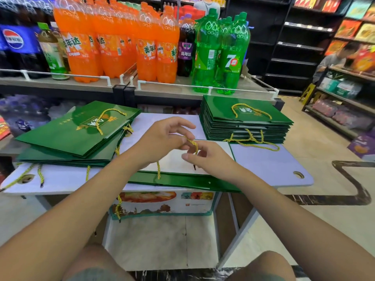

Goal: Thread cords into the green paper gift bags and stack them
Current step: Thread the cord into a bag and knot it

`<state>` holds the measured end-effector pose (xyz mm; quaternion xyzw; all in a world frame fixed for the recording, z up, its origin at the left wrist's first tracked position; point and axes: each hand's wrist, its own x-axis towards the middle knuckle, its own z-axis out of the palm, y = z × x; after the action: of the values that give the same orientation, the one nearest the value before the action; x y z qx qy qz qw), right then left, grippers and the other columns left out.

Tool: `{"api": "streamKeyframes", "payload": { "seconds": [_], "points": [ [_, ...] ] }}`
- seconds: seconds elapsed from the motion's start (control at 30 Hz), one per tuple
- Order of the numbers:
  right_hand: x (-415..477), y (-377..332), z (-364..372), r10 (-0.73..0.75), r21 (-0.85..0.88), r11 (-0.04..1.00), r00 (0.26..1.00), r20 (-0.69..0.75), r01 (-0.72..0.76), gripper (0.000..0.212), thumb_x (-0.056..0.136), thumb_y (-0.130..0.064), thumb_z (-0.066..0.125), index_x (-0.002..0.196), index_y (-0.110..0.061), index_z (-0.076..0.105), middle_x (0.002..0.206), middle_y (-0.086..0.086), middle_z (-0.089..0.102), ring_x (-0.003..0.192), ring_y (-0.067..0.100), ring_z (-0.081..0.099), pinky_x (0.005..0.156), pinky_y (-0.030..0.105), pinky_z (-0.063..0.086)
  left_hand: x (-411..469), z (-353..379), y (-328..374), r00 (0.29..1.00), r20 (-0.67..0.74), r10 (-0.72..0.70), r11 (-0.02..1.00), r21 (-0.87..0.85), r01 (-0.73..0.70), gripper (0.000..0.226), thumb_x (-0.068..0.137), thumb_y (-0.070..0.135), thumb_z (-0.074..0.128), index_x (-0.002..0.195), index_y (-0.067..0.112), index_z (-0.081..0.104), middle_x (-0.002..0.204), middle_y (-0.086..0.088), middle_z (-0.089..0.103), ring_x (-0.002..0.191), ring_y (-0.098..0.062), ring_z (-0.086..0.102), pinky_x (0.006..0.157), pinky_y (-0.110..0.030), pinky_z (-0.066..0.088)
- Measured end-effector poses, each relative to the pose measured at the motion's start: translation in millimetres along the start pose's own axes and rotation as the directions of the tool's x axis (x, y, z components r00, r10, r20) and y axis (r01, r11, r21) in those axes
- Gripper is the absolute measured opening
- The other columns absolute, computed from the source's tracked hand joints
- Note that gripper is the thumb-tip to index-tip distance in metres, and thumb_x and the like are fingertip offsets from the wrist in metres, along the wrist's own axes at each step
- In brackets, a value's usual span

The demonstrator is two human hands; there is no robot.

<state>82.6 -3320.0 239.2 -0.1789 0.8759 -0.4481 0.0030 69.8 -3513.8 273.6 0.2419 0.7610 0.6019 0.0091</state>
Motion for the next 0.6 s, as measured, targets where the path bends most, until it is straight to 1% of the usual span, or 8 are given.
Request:
{"api": "streamKeyframes", "payload": {
  "seconds": [0.1, 0.17, 0.23, 0.27, 0.33, 0.4, 0.5, 0.6],
  "points": [
    [0.2, -2.9, -6.5, 0.072, 0.021, 0.997, 0.997, -0.023, -0.071, 0.024, 0.102, -0.031, 0.062, 0.095, -0.017, 0.081, 0.073, -0.004, 0.058, 0.054, 0.008, 0.048, 0.058, 0.025, 0.041, 7.2, 3.7, -0.7, 0.996, -0.065, 0.055, 0.997, -0.049, -0.059, 0.028, 0.096, -0.011, 0.057, 0.106, 0.012, 0.069, 0.098, -0.006, 0.076, 0.096, -0.019, 0.075, 0.085, -0.032, 0.062],
    [-5.8, -2.6, -18.2, 0.105, 0.073, 0.992, 0.994, 0.011, -0.105, 0.028, 0.104, -0.030, 0.059, 0.098, -0.012, 0.080, 0.076, -0.002, 0.061, 0.053, 0.008, 0.053, 0.058, 0.026, 0.047, 10.3, 1.5, -8.1, 0.982, -0.087, 0.165, 0.978, 0.142, -0.152, 0.027, 0.097, -0.008, 0.056, 0.101, 0.014, 0.072, 0.100, 0.002, 0.076, 0.100, -0.009, 0.072, 0.090, -0.026, 0.058],
    [-13.1, 0.3, -31.0, 0.149, 0.171, 0.973, 0.988, 0.049, -0.155, 0.024, 0.103, -0.026, 0.061, 0.101, -0.010, 0.079, 0.078, -0.001, 0.066, 0.061, 0.010, 0.060, 0.064, 0.024, 0.054, 9.1, -0.2, -19.6, 0.952, 0.014, 0.306, 0.855, 0.436, -0.281, 0.033, 0.098, -0.003, 0.056, 0.096, 0.025, 0.075, 0.112, 0.012, 0.071, 0.109, 0.000, 0.064, 0.097, -0.026, 0.052],
    [-16.8, 2.9, -36.9, 0.174, 0.245, 0.951, 0.982, 0.079, -0.189, 0.023, 0.103, -0.026, 0.062, 0.102, -0.009, 0.078, 0.082, 0.001, 0.070, 0.068, 0.012, 0.064, 0.069, 0.025, 0.057, 7.2, 0.4, -26.6, 0.942, 0.099, 0.321, 0.789, 0.522, -0.324, 0.035, 0.099, 0.001, 0.057, 0.095, 0.030, 0.076, 0.120, 0.013, 0.068, 0.114, 0.000, 0.059, 0.101, -0.029, 0.049],
    [-23.8, 10.2, -46.6, 0.209, 0.366, 0.896, 0.966, 0.149, -0.250, 0.026, 0.103, -0.025, 0.060, 0.104, -0.005, 0.076, 0.097, 0.010, 0.077, 0.083, 0.018, 0.072, 0.080, 0.027, 0.061, -0.4, 5.6, -37.7, 0.943, 0.259, 0.209, 0.734, 0.596, -0.326, 0.030, 0.101, 0.014, 0.059, 0.099, 0.038, 0.077, 0.136, 0.014, 0.060, 0.127, -0.002, 0.049, 0.112, -0.033, 0.038],
    [-31.8, 14.2, -53.7, 0.208, 0.378, 0.888, 0.962, 0.176, -0.261, 0.019, 0.101, -0.015, 0.063, 0.106, 0.000, 0.074, 0.106, 0.019, 0.077, 0.094, 0.022, 0.074, 0.086, 0.026, 0.060, -8.4, 12.9, -46.8, 0.932, 0.350, 0.096, 0.714, 0.628, -0.309, 0.021, 0.101, 0.034, 0.060, 0.116, 0.043, 0.073, 0.153, 0.015, 0.047, 0.144, -0.003, 0.033, 0.121, -0.033, 0.025],
    [-41.5, 19.2, -58.6, 0.202, 0.322, 0.915, 0.967, 0.157, -0.244, 0.012, 0.092, 0.005, 0.070, 0.102, -0.001, 0.073, 0.106, 0.020, 0.077, 0.095, 0.021, 0.075, 0.085, 0.026, 0.060, -18.4, 20.6, -58.6, 0.901, 0.434, -0.018, 0.677, 0.668, -0.308, 0.053, 0.091, 0.069, 0.060, 0.141, 0.050, 0.052, 0.166, 0.019, 0.025, 0.155, -0.003, 0.009, 0.126, -0.038, 0.005],
    [-47.4, 24.3, -57.1, 0.163, 0.221, 0.957, 0.980, 0.116, -0.185, 0.010, 0.090, -0.001, 0.075, 0.099, -0.006, 0.075, 0.098, 0.018, 0.078, 0.089, 0.020, 0.074, 0.078, 0.030, 0.062, -22.0, 24.9, -63.8, 0.893, 0.446, -0.062, 0.636, 0.707, -0.308, 0.064, 0.087, 0.074, 0.060, 0.145, 0.054, 0.042, 0.167, 0.020, 0.022, 0.155, -0.002, 0.006, 0.128, -0.044, -0.001]
  ]
}}
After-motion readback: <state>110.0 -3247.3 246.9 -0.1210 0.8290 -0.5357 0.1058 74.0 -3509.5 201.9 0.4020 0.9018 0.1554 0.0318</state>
